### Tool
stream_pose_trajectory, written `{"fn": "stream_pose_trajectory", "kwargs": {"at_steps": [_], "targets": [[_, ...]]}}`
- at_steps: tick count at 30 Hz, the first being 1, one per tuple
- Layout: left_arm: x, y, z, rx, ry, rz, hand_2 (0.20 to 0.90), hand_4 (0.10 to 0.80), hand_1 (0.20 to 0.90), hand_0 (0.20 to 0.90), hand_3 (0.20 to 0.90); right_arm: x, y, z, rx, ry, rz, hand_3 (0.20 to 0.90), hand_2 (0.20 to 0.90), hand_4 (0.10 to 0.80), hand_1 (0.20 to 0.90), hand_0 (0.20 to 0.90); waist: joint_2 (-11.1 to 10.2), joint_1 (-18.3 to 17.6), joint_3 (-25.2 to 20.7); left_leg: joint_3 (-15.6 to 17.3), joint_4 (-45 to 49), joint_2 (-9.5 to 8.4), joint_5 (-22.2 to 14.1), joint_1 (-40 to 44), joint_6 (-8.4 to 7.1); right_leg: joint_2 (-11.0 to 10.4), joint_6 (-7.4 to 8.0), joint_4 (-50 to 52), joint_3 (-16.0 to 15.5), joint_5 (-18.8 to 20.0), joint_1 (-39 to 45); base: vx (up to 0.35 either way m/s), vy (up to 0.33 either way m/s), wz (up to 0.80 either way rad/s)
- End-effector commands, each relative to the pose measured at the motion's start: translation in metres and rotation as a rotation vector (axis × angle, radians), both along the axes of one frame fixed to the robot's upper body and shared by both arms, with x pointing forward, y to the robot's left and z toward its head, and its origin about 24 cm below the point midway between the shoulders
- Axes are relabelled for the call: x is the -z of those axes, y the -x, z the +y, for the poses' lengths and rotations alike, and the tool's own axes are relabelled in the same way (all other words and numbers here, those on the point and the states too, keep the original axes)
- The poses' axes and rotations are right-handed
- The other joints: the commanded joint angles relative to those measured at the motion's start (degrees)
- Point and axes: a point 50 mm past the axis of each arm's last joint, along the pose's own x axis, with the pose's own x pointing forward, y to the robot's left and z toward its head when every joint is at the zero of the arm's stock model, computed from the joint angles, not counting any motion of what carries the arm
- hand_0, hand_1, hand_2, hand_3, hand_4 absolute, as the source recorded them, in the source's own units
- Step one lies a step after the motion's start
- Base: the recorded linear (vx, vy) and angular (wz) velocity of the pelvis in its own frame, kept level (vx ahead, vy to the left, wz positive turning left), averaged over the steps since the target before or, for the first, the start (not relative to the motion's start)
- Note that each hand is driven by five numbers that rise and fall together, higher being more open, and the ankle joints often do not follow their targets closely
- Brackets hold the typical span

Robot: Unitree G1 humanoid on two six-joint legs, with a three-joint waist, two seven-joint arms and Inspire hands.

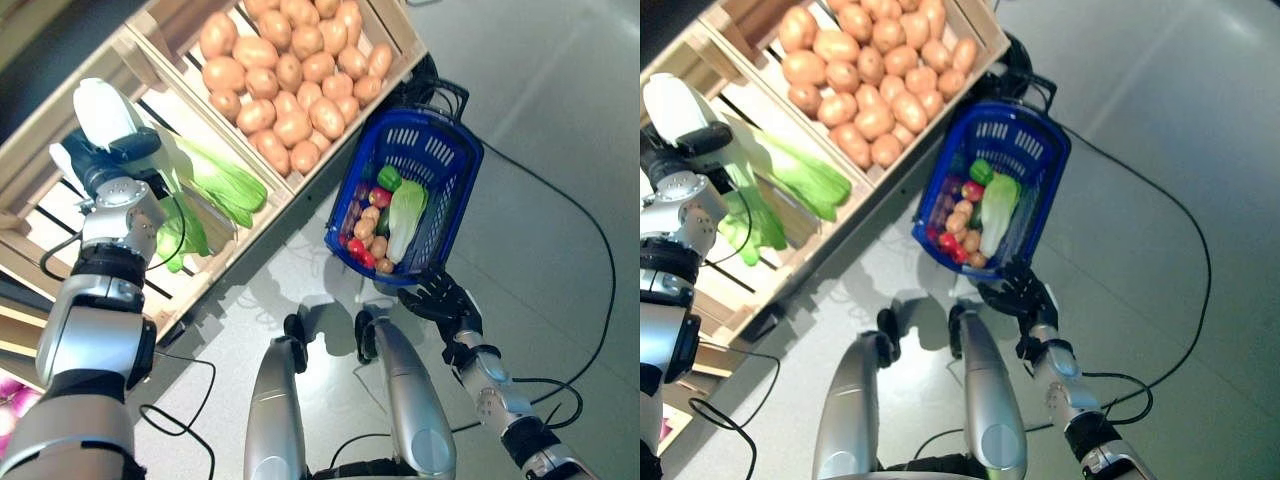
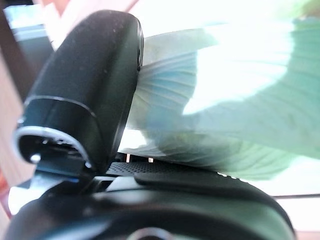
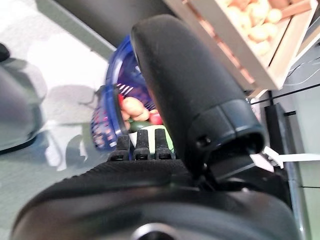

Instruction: Put vegetables into the basket

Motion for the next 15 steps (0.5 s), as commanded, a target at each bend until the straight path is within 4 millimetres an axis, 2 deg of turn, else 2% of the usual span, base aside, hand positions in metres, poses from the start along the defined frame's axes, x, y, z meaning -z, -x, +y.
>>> {"fn": "stream_pose_trajectory", "kwargs": {"at_steps": [1, 5, 11, 15], "targets": [[-0.017, 0.016, 0.021, 0.051, -0.067, -0.175, 0.300, 0.400, 0.300, 0.300, 0.300, -0.025, 0.002, 0.008, -0.023, -0.038, -0.175, 0.900, 0.900, 0.800, 0.900, 0.900, 3.02, 0.47, -6.98, 4.04, -3.49, -4.29, -5.96, 10.30, 5.23, -1.54, -0.44, -8.47, 0.92, 1.49, 9.78, 0.039, -0.061, 0.03], [0.002, 0.023, 0.018, 0.150, -0.114, -0.182, 0.300, 0.400, 0.300, 0.300, 0.300, -0.026, 0.008, 0.010, -0.072, -0.039, -0.207, 0.900, 0.900, 0.800, 0.900, 0.900, 3.64, 1.33, -9.75, 3.62, -7.71, -4.59, -5.41, 16.57, 5.10, -2.27, -0.16, -12.97, -0.43, 1.64, 16.78, 0.033, -0.072, 0.04], [0.058, 0.038, 0.005, 0.313, -0.124, -0.095, 0.300, 0.400, 0.300, 0.300, 0.300, -0.027, 0.014, 0.016, -0.182, -0.071, -0.228, 0.900, 0.900, 0.800, 0.900, 0.900, 4.10, 3.06, -15.10, 1.56, -17.45, -5.52, -3.11, 27.05, 4.57, -1.87, 0.71, -23.78, -2.42, 3.58, 28.89, 0.061, -0.094, 0.06], [0.072, 0.042, -0.008, 0.424, -0.120, -0.117, 0.300, 0.400, 0.300, 0.300, 0.300, -0.031, 0.012, 0.015, -0.242, 0.010, -0.234, 0.900, 0.900, 0.800, 0.900, 0.900, 4.33, 3.97, -17.99, 0.91, -23.14, -5.93, -1.39, 31.70, 4.07, -1.37, 1.44, -29.78, -3.37, 5.32, 34.05, 0.034, -0.071, 0.19]]}}
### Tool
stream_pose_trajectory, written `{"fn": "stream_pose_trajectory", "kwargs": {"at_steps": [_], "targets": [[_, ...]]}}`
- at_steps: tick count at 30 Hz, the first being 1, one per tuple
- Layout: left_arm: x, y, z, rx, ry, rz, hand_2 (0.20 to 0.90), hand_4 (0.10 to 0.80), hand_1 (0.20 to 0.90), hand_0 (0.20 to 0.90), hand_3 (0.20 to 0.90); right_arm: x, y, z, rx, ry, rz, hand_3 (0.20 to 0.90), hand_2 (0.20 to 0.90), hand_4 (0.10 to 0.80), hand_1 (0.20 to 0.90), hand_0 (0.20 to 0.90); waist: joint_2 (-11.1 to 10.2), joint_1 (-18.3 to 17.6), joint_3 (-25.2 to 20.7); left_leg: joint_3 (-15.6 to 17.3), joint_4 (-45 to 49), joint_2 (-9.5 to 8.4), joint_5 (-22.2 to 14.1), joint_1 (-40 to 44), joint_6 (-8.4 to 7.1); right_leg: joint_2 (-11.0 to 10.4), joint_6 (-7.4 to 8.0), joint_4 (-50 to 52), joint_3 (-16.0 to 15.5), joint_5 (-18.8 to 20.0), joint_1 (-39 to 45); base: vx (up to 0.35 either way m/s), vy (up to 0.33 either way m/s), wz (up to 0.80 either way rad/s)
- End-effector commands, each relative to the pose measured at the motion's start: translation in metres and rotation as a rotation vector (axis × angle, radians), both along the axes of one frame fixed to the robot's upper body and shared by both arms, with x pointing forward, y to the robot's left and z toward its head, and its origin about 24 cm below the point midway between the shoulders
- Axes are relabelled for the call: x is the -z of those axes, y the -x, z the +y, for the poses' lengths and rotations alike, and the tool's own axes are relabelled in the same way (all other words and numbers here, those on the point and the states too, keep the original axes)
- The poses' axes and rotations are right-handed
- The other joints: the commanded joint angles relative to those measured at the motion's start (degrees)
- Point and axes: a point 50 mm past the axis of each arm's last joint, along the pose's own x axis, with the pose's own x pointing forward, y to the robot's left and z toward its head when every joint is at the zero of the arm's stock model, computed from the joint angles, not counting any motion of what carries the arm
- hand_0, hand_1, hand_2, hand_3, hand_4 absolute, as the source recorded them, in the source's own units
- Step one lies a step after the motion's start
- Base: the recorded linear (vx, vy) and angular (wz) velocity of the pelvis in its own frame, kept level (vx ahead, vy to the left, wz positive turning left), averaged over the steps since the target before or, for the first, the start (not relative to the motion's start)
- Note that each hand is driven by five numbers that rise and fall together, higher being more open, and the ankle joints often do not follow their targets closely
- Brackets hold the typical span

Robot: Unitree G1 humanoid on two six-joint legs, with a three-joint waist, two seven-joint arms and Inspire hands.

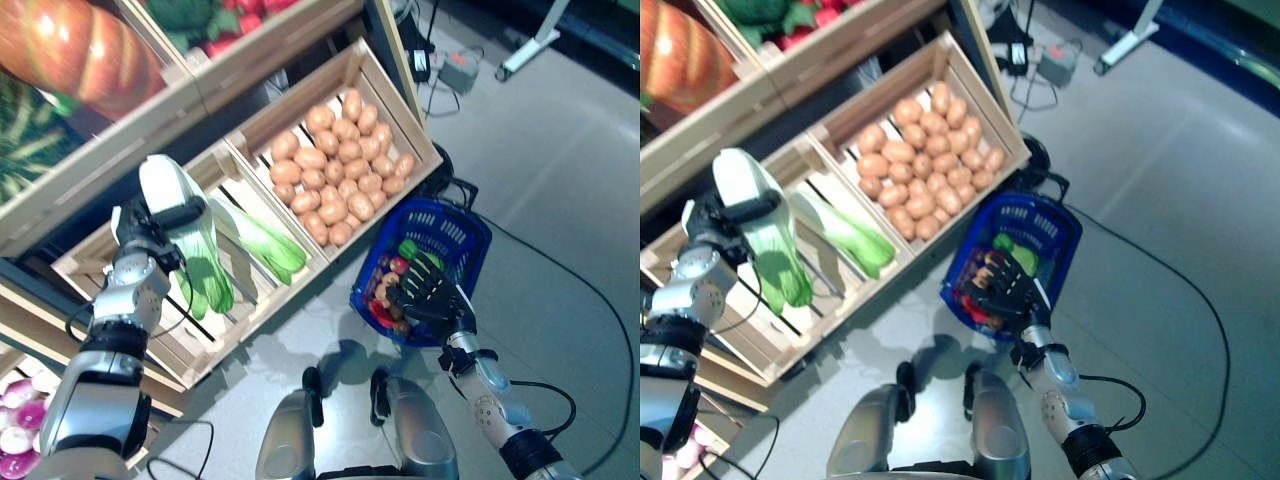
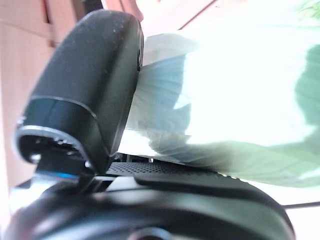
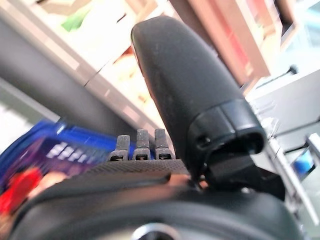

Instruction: Put vegetables into the basket

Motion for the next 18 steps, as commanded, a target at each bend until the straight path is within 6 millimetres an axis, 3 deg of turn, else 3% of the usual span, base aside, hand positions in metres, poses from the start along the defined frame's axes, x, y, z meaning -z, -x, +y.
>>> {"fn": "stream_pose_trajectory", "kwargs": {"at_steps": [1, 5, 12, 18], "targets": [[-0.043, -0.003, -0.003, 0.102, -0.079, -0.303, 0.300, 0.400, 0.300, 0.300, 0.300, -0.026, -0.009, 0.001, -0.106, 0.079, -0.166, 0.900, 0.900, 0.800, 0.900, 0.900, 0.27, 0.72, -9.29, 1.70, -4.37, -4.16, -4.14, 8.56, 3.80, -0.38, -0.29, -13.33, 0.88, 4.90, 10.85, 0.007, -0.084, 0.11], [-0.043, -0.001, -0.035, 0.276, -0.082, -0.425, 0.300, 0.400, 0.300, 0.300, 0.300, -0.033, -0.015, -0.002, -0.174, 0.065, -0.170, 0.900, 0.900, 0.800, 0.900, 0.900, 0.02, 1.96, -11.64, 0.58, -10.71, -4.04, -1.89, 11.96, 3.43, 0.42, 0.28, -19.49, 0.14, 7.57, 14.43, -0.024, -0.097, 0.14], [-0.044, 0.003, -0.081, 0.476, -0.075, -0.554, 0.300, 0.400, 0.300, 0.300, 0.300, -0.054, -0.024, 0.010, -0.426, -0.081, -0.178, 0.900, 0.900, 0.800, 0.900, 0.900, -1.31, 3.00, -14.85, -0.04, -20.48, -3.46, 1.85, 16.06, 2.74, 1.86, 1.21, -29.00, -0.66, 11.84, 18.55, -0.030, -0.064, 0.08], [-0.065, 0.003, -0.132, 0.664, -0.014, -0.696, 0.300, 0.400, 0.300, 0.300, 0.300, -0.064, -0.035, 0.023, -0.488, -0.152, -0.151, 0.900, 0.900, 0.800, 0.900, 0.900, -2.71, 3.70, -16.34, -0.74, -21.87, -3.26, 2.39, 15.30, 2.38, 2.60, 1.55, -32.55, -1.29, 13.64, 19.22, -0.041, -0.064, 0.01]]}}
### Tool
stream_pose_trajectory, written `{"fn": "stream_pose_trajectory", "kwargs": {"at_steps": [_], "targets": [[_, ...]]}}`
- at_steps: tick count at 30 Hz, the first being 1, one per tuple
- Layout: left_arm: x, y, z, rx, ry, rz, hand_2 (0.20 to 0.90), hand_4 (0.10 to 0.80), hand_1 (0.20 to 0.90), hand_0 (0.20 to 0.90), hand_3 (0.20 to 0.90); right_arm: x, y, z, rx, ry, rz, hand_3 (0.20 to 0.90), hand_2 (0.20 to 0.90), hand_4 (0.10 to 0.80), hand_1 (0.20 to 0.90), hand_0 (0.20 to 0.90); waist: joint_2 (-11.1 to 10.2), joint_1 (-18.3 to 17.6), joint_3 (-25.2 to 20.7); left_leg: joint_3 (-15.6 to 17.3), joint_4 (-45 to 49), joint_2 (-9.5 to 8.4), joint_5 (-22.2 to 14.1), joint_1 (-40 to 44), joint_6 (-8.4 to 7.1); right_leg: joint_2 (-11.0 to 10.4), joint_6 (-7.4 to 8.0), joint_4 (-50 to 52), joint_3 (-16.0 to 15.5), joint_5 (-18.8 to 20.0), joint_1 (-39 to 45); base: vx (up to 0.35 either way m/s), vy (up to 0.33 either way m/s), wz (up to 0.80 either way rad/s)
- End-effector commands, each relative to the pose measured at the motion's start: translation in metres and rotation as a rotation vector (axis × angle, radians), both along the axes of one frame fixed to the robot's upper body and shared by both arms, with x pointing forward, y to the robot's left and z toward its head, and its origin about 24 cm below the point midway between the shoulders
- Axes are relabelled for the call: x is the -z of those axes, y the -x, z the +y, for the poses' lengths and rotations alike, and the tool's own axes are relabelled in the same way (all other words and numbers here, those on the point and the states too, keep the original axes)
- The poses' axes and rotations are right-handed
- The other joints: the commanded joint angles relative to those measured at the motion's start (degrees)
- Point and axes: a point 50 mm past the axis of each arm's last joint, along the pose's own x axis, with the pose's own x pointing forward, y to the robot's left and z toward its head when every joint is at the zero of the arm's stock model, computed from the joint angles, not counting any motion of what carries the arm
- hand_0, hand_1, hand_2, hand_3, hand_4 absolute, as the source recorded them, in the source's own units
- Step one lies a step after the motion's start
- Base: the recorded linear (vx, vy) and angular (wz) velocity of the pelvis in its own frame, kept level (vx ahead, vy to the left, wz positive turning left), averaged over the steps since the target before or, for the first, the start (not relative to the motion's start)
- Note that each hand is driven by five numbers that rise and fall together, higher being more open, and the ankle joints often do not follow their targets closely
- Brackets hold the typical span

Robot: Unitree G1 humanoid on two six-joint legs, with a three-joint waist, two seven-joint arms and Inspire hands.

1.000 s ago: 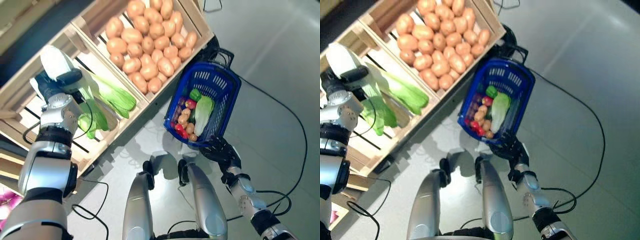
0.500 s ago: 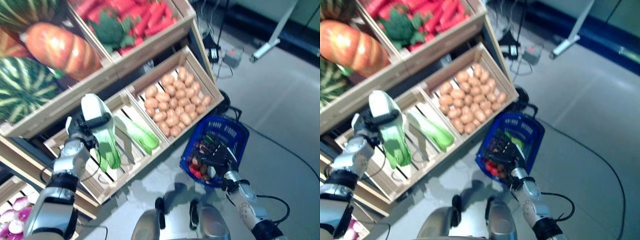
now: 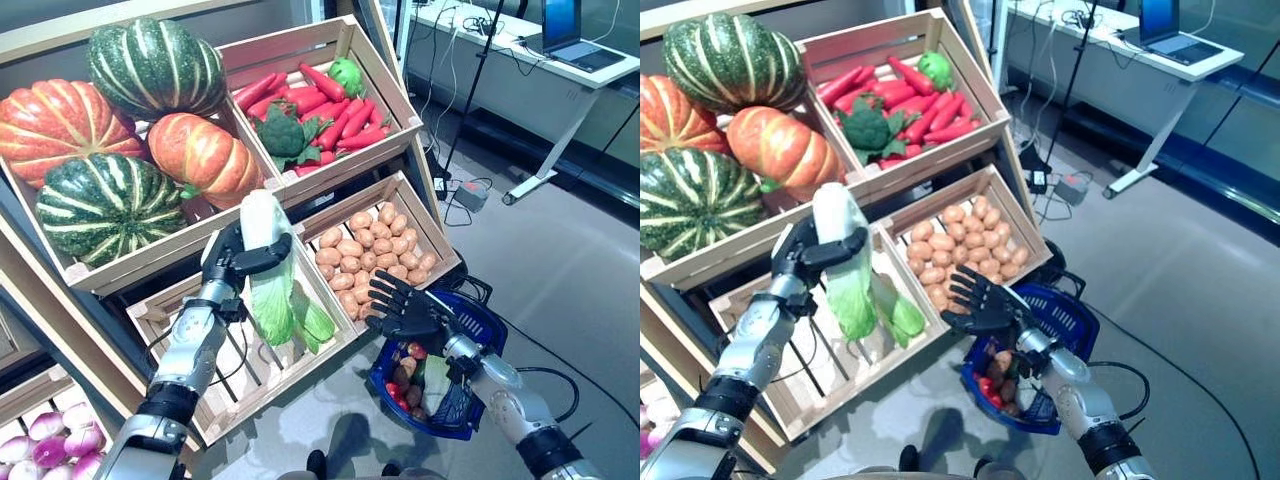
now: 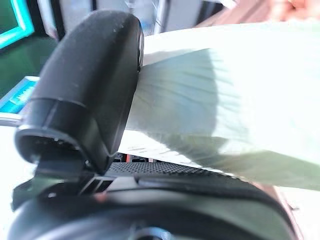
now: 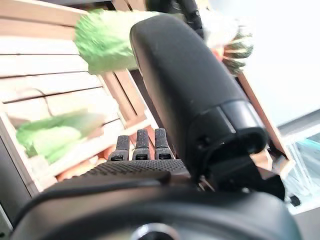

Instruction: Put vegetables into the basket

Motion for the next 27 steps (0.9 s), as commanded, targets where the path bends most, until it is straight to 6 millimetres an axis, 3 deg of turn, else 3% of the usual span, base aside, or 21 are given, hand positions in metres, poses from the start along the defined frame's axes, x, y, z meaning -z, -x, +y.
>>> {"fn": "stream_pose_trajectory", "kwargs": {"at_steps": [1, 4, 10, 20, 27], "targets": [[-0.073, -0.010, -0.030, 0.146, 0.017, -0.385, 0.300, 0.400, 0.300, 0.300, 0.300, -0.045, -0.022, 0.012, -0.064, -0.182, -0.160, 0.900, 0.900, 0.800, 0.900, 0.900, -0.91, 0.42, -5.48, 1.29, 0.07, -2.22, -5.90, 1.00, 0.46, -0.40, -1.98, 0.13, 0.17, 0.25, -0.80, 0.011, -0.043, 0.02], [-0.075, -0.001, -0.053, 0.253, 0.049, -0.412, 0.300, 0.400, 0.300, 0.300, 0.300, -0.042, -0.016, 0.025, -0.115, -0.247, -0.122, 0.900, 0.900, 0.800, 0.900, 0.900, -1.24, 0.40, -5.90, 2.29, 0.07, -1.82, -6.62, 2.11, 0.79, -0.12, -2.28, 0.13, 0.17, -0.08, 0.07, 0.028, -0.060, 0.02], [-0.081, 0.002, -0.073, 0.395, 0.098, -0.412, 0.300, 0.400, 0.300, 0.300, 0.300, -0.042, -0.016, 0.042, -0.170, -0.272, -0.083, 0.900, 0.900, 0.800, 0.900, 0.900, -1.22, 0.24, -6.77, 2.80, 0.07, -1.58, -7.28, 2.92, 0.86, 0.17, -2.21, 0.13, 0.66, -0.36, 0.62, 0.021, -0.036, -0.05], [-0.079, 0.002, -0.092, 0.565, 0.251, -0.372, 0.300, 0.400, 0.300, 0.300, 0.300, -0.047, -0.018, 0.058, -0.218, -0.282, -0.111, 0.900, 0.900, 0.800, 0.900, 0.900, -0.93, -0.11, -7.42, 2.93, 0.07, -1.40, -8.02, 4.29, 1.11, 0.29, -2.17, 0.13, 1.63, -0.64, 1.64, 0.031, -0.009, -0.06], [-0.067, 0.003, -0.100, 0.623, 0.306, -0.302, 0.300, 0.400, 0.300, 0.300, 0.300, -0.064, -0.020, 0.067, -0.269, -0.297, -0.176, 0.900, 0.900, 0.800, 0.900, 0.900, -0.91, -0.08, -7.40, 2.62, 0.07, -1.35, -8.31, 4.61, 1.23, 0.30, -2.16, 0.13, 2.15, -0.87, 1.86, 0.000, 0.000, 0.00]]}}
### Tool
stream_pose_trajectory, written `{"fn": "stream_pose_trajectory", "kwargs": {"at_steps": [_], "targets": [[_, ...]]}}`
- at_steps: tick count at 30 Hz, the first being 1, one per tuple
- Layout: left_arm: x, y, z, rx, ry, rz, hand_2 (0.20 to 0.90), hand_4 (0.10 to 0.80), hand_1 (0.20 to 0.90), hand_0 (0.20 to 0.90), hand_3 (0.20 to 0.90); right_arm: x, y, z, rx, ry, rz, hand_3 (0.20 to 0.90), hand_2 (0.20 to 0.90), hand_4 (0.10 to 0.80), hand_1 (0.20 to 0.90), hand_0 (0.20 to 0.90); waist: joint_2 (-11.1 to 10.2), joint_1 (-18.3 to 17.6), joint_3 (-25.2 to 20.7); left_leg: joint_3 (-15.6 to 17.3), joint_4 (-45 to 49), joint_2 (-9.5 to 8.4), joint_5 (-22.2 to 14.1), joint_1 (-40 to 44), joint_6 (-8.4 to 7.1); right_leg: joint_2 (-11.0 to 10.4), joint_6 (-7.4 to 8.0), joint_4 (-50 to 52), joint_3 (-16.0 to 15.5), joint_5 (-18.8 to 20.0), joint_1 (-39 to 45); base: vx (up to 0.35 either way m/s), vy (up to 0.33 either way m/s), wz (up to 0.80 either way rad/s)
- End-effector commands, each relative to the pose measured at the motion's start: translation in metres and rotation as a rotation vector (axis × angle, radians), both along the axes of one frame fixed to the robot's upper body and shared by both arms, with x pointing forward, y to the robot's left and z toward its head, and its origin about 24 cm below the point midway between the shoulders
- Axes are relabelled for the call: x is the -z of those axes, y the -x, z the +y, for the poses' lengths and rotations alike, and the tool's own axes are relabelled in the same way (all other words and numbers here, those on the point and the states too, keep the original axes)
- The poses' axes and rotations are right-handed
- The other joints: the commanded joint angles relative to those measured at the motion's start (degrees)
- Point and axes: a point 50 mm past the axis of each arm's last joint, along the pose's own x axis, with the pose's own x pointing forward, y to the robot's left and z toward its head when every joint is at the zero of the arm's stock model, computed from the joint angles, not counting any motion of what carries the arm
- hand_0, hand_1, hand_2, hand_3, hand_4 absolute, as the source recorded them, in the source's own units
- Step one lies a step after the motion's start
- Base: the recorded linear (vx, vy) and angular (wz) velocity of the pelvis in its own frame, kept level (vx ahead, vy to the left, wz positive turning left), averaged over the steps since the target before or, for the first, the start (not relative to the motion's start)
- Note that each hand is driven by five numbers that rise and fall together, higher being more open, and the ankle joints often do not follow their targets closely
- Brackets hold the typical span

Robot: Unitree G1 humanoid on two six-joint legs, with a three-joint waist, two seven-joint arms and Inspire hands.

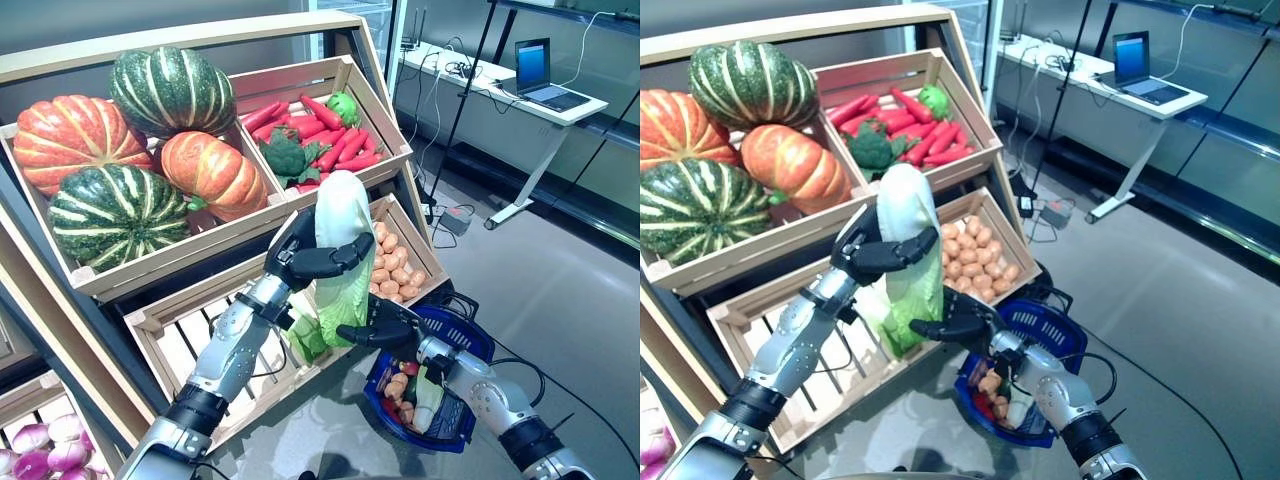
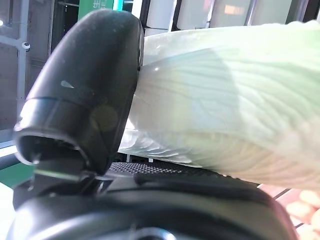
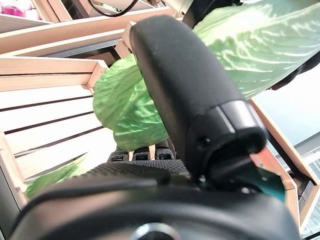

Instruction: Put vegetables into the basket

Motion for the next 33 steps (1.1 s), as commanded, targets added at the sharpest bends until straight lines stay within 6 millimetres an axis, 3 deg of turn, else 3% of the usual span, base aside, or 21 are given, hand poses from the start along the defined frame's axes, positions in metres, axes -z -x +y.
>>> {"fn": "stream_pose_trajectory", "kwargs": {"at_steps": [1, 9, 21, 26, 33], "targets": [[-0.042, -0.014, -0.026, 0.115, 0.147, -0.163, 0.300, 0.400, 0.300, 0.300, 0.300, -0.070, -0.026, 0.030, -0.118, -0.203, -0.308, 0.900, 0.900, 0.800, 0.900, 0.900, 0.34, -0.18, -5.07, 1.11, 0.10, -1.28, -8.33, 2.53, 0.88, 0.38, -2.25, 0.12, 0.48, -1.60, 0.50, 0.000, 0.000, 0.00], [-0.033, -0.010, -0.036, 0.225, 0.123, -0.124, 0.300, 0.400, 0.300, 0.300, 0.300, -0.093, -0.030, 0.038, -0.157, -0.224, -0.393, 0.900, 0.900, 0.800, 0.900, 0.900, 0.20, 0.03, -5.30, 1.23, 0.10, -1.14, -8.41, 2.59, 0.95, 0.25, -2.15, 0.12, 0.53, -1.51, 0.46, 0.000, 0.000, 0.00], [-0.002, -0.004, -0.038, 0.326, -0.023, -0.035, 0.300, 0.400, 0.300, 0.300, 0.300, -0.129, -0.044, 0.029, -0.155, -0.167, -0.518, 0.900, 0.900, 0.800, 0.900, 0.900, 0.00, 0.37, -5.15, 1.28, 0.10, -0.98, -8.51, 2.52, 0.99, 0.28, -2.08, 0.12, 1.02, -1.34, 0.22, 0.000, 0.000, 0.00], [0.006, -0.003, -0.034, 0.340, -0.024, -0.019, 0.300, 0.400, 0.300, 0.300, 0.300, -0.135, -0.048, 0.027, -0.163, -0.212, -0.502, 0.900, 0.900, 0.800, 0.900, 0.900, -0.25, 0.63, -5.28, 1.34, 0.10, -0.83, -8.39, 2.43, 0.96, 0.20, -2.09, 0.12, 0.79, -1.22, 0.18, 0.000, 0.000, 0.00], [-0.001, -0.001, -0.046, 0.382, 0.020, -0.053, 0.300, 0.400, 0.300, 0.300, 0.300, -0.130, -0.049, 0.038, -0.163, -0.294, -0.430, 0.900, 0.900, 0.800, 0.900, 0.900, -0.30, 0.89, -5.33, 1.21, 0.10, -0.76, -8.34, 2.30, 1.05, 0.11, -2.12, 0.12, 0.52, -1.28, 0.16, 0.000, 0.000, 0.00]]}}
